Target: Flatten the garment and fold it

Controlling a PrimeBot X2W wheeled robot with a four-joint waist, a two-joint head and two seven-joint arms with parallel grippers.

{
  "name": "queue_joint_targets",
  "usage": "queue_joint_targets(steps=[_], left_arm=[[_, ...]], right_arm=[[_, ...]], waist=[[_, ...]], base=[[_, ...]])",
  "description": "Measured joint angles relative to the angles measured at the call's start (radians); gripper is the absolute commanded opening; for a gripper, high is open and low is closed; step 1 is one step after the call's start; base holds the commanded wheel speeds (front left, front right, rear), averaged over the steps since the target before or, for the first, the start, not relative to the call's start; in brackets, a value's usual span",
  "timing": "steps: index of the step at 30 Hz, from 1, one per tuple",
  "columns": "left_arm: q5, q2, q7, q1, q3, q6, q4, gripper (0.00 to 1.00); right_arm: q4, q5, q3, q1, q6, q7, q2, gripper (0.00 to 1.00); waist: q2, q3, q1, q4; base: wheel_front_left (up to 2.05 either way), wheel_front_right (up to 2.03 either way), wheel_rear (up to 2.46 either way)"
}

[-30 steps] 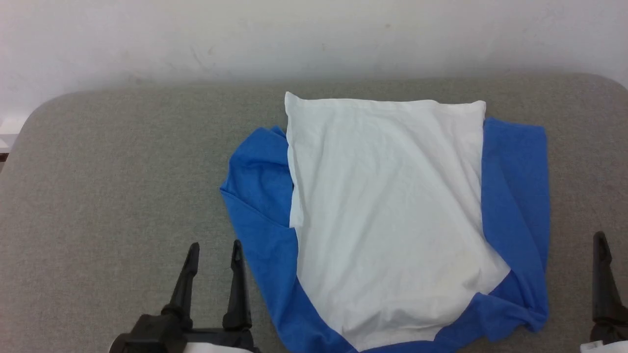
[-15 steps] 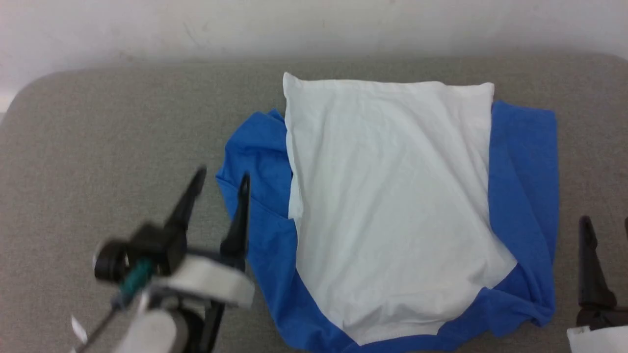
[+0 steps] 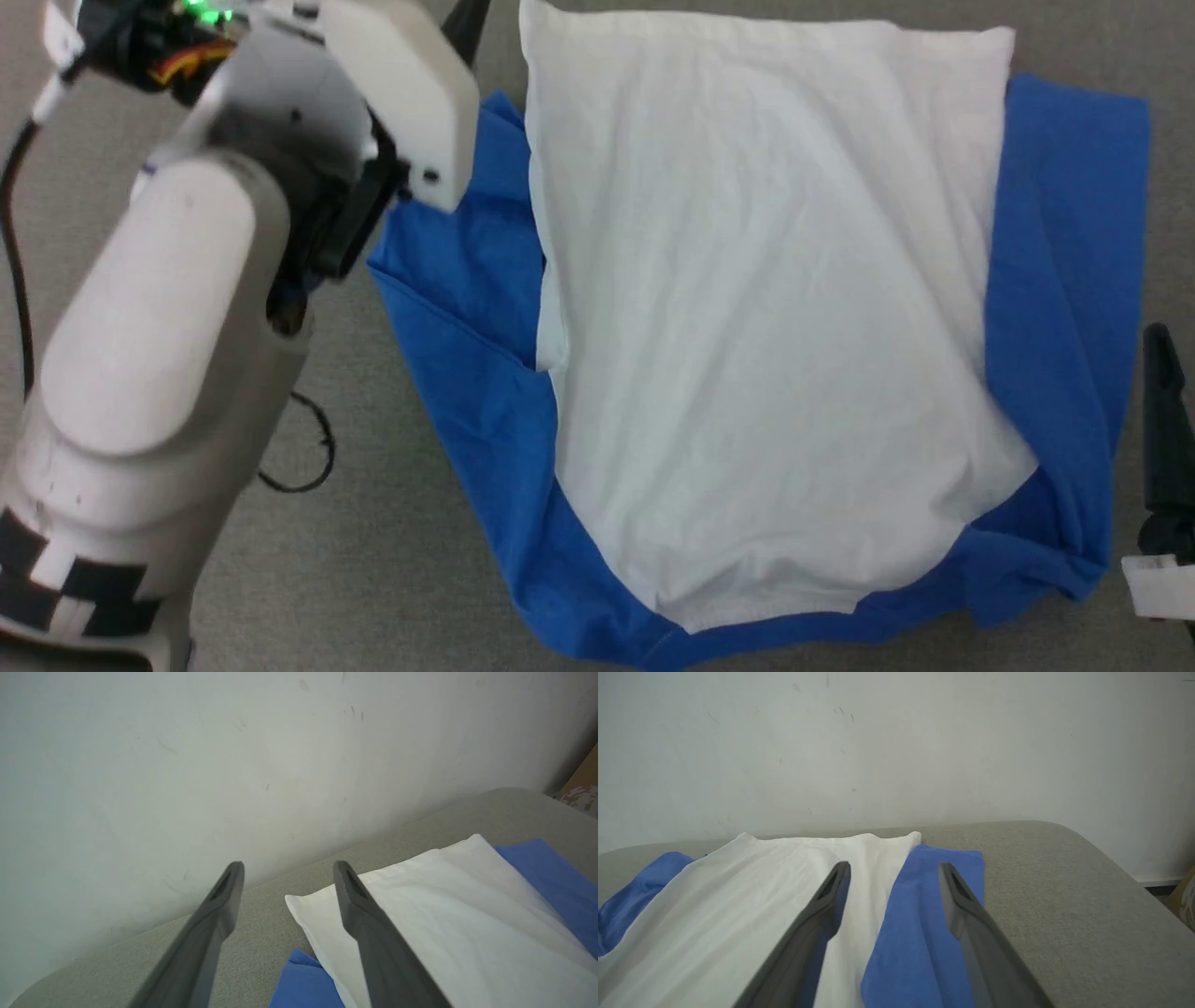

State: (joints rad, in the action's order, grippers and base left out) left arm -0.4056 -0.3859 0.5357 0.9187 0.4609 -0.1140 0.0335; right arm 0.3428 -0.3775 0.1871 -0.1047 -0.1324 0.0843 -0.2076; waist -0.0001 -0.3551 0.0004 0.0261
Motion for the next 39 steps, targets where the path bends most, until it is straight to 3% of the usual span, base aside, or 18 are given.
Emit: queue_joint_targets(steps=[11,19,31,32,33,34,35,39], left_arm=[[0.02,0.029,0.153,0.174,0.039,0.002,-0.216,1.0],[0.03,0.015,0.204,0.176,0.064,0.0,-0.248,1.0],[0.027,-0.025,0.319,0.167,0.077,-0.024,-0.229,1.0],[0.026,-0.026,0.324,0.166,0.077,-0.028,-0.224,0.94],[0.024,-0.027,0.328,0.165,0.077,-0.029,-0.217,0.46],[0.022,-0.029,0.331,0.163,0.077,-0.029,-0.211,0.11],[0.02,-0.03,0.334,0.163,0.078,-0.029,-0.206,0.0],[-0.002,-0.026,0.344,0.153,0.085,-0.019,-0.186,0.0]], right_arm=[[-0.06,-0.074,-0.028,0.081,0.0,0.062,-0.103,1.0],[-0.102,-0.094,-0.033,0.1,0.0,0.092,-0.138,1.0],[-0.124,-0.104,-0.049,0.106,0.0,0.102,-0.169,1.0],[-0.126,-0.107,-0.049,0.106,0.0,0.102,-0.17,1.0],[-0.128,-0.108,-0.049,0.109,0.0,0.103,-0.171,1.0],[-0.13,-0.108,-0.049,0.112,0.0,0.103,-0.172,1.0],[-0.131,-0.108,-0.049,0.115,0.0,0.105,-0.174,1.0],[-0.137,-0.112,-0.051,0.124,0.0,0.111,-0.18,1.0]], waist=[[0.0,-0.193,0.0,0.014],[0.0,-0.275,-0.0002,0.036],[0.0,-0.301,-0.0004,0.051],[0.0,-0.304,-0.0004,0.052],[0.0,-0.307,-0.0004,0.054],[0.0,-0.309,-0.0005,0.055],[0.0,-0.312,-0.0005,0.056],[0.0,-0.322,-0.0005,0.062]], base=[[0.0,0.0,0.0],[0.0,0.0,0.0],[0.0,0.0,0.0],[0.0,0.0,0.0],[0.0,0.0,0.0],[0.0,0.0,0.0],[0.0,0.0,0.0],[0.0,0.0,0.0]])
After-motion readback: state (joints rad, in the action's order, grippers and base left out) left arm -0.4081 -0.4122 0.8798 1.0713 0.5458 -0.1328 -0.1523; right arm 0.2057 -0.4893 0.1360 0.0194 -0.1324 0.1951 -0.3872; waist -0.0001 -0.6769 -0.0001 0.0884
